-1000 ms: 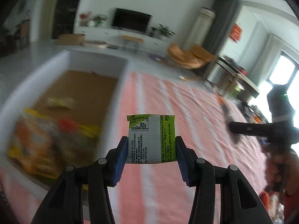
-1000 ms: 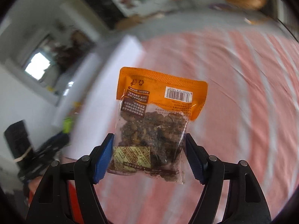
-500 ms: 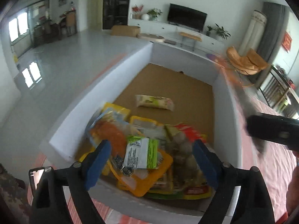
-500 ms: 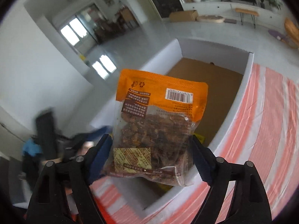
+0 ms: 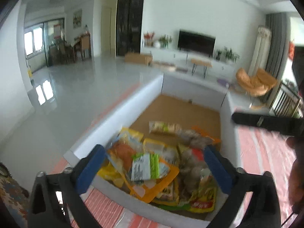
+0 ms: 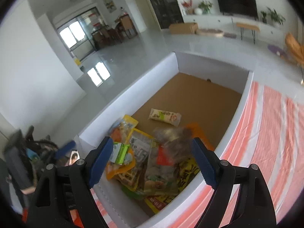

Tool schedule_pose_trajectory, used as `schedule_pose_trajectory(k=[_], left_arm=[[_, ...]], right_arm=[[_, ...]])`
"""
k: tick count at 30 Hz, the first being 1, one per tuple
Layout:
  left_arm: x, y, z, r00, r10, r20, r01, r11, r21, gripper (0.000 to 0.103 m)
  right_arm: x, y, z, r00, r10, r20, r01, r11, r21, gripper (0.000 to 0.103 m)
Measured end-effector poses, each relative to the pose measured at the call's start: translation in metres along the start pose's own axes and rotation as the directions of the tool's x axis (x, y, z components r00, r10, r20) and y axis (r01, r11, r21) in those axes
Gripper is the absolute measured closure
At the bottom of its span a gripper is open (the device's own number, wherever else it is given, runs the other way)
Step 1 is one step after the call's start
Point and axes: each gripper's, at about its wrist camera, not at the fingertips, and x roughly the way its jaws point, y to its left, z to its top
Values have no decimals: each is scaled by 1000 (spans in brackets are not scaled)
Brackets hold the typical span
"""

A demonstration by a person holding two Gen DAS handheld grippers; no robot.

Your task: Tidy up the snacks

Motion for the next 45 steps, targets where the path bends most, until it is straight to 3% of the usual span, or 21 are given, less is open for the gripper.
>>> schedule_pose_trajectory(k=[1,3,5,9,14,16,36,45], left_arm=[[-5,0,2,1000,-24,18,24,1000,-8,0],[-3,-1,3,999,-44,-23,43,999,-25,0],[-1,-3,5,998,-29,-53,27,999,-35,0],[-4,-5,3,999,-25,-42,24,999,-29,0],[1,-14,-1,987,127,-94,-124,992,33,0],[1,-17,-2,984,148,-95,-144,988,51,0],[17,-2,-6,977,90,-193,-99,994,-38,0],[17,1,-5,982,99,-163,-100,995,1,0]], right_arm=[[-2,3,-1,1000,-7,7,7,1000,-21,16],[-5,8,-5,999,-30,26,31,997,-64,16],[-10,13,-10,998,-46,40,49,994,-94,16],[-19,14,-12,997,-48,53,52,994,-96,16],[-27,16,-13,995,-72,63,79,990,-118,16],[-26,17,-14,996,-76,56,83,989,-124,16],[-2,17,-26,992,-124,-6,122,980,-155,16],[6,15,-27,990,-137,-27,132,980,-150,16]])
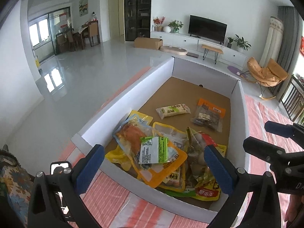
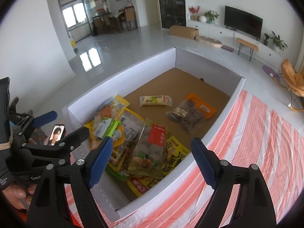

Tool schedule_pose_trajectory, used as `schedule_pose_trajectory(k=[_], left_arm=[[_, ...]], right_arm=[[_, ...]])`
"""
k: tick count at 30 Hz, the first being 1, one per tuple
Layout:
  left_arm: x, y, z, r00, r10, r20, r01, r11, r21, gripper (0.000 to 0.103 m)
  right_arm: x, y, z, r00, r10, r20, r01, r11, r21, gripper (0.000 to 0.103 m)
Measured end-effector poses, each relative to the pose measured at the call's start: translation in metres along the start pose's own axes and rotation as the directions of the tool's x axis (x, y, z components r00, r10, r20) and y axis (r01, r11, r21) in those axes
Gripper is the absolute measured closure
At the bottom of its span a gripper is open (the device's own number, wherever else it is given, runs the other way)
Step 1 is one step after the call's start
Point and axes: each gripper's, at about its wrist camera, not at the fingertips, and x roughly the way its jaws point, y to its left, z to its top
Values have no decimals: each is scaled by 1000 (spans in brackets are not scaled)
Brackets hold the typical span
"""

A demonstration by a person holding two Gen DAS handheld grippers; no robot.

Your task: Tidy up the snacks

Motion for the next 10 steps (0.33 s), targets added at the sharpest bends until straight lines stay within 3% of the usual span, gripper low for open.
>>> schedule_pose_trajectory(k=[10], left_arm=[[-1,0,0,1000,23,12,-23,1000,-8,0]], right_arm=[[3,2,1,1000,5,0,-5,1000,8,16]])
